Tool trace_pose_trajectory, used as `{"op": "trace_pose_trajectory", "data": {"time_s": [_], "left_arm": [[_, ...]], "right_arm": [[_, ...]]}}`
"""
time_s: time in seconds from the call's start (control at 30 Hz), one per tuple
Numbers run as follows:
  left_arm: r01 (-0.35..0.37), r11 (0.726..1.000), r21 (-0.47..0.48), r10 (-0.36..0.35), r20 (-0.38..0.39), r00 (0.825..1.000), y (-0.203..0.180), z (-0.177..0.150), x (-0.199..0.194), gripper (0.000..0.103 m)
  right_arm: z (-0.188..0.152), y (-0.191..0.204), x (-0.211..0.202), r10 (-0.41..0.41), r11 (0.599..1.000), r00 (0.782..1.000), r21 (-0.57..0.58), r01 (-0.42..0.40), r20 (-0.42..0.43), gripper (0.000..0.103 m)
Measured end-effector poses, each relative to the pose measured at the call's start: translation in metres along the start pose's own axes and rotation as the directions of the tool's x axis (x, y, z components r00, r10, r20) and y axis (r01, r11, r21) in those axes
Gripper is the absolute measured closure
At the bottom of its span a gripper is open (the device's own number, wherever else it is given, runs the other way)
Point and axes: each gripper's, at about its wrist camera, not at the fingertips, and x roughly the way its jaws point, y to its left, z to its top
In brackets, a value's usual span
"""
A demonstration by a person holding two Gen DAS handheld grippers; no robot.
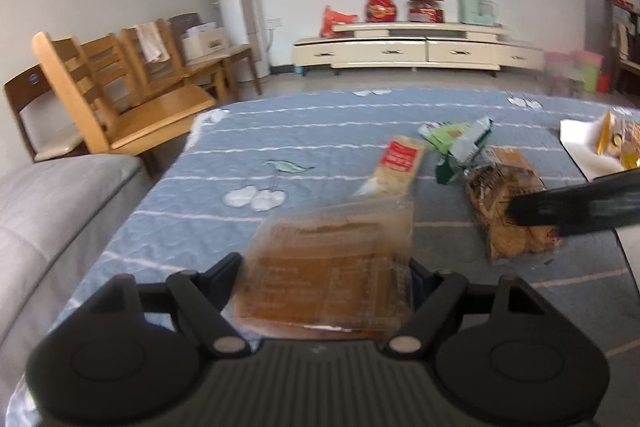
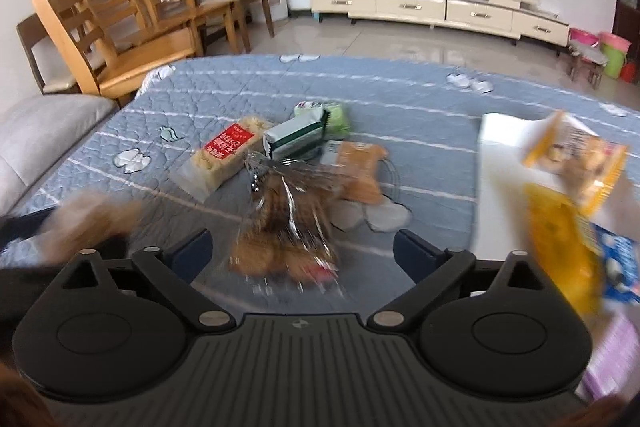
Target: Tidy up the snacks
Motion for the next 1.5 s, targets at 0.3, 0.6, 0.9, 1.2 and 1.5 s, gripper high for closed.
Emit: {"op": "trace_pose_trajectory", "data": {"time_s": [0.3,0.6,0.9,1.2,1.5], "left_arm": [[-0.019,0.998,-0.061,0.021,0.023,1.0,0.007,0.004,-0.016,0.023],[-0.016,0.998,-0.069,0.019,0.053,0.998,0.001,0.004,-0.04,0.023],[-0.014,0.998,-0.067,0.019,0.084,0.996,-0.009,-0.001,-0.079,0.023],[-0.001,0.999,-0.041,0.006,0.118,0.993,-0.026,-0.005,-0.117,0.023],[0.012,0.999,-0.037,-0.006,0.144,0.989,-0.033,-0.005,-0.137,0.023]], "right_arm": [[0.014,0.011,0.059,-0.001,1.0,0.995,0.014,0.003,-0.102,0.032],[-0.01,0.007,-0.001,0.029,0.999,0.999,-0.014,-0.03,-0.035,0.035],[-0.038,0.005,-0.081,0.02,0.998,0.999,-0.054,-0.018,0.049,0.035],[-0.059,-0.013,-0.142,-0.028,0.999,0.993,-0.037,0.033,0.112,0.035],[-0.076,-0.033,-0.187,-0.065,0.997,0.983,-0.02,0.07,0.169,0.035]]}}
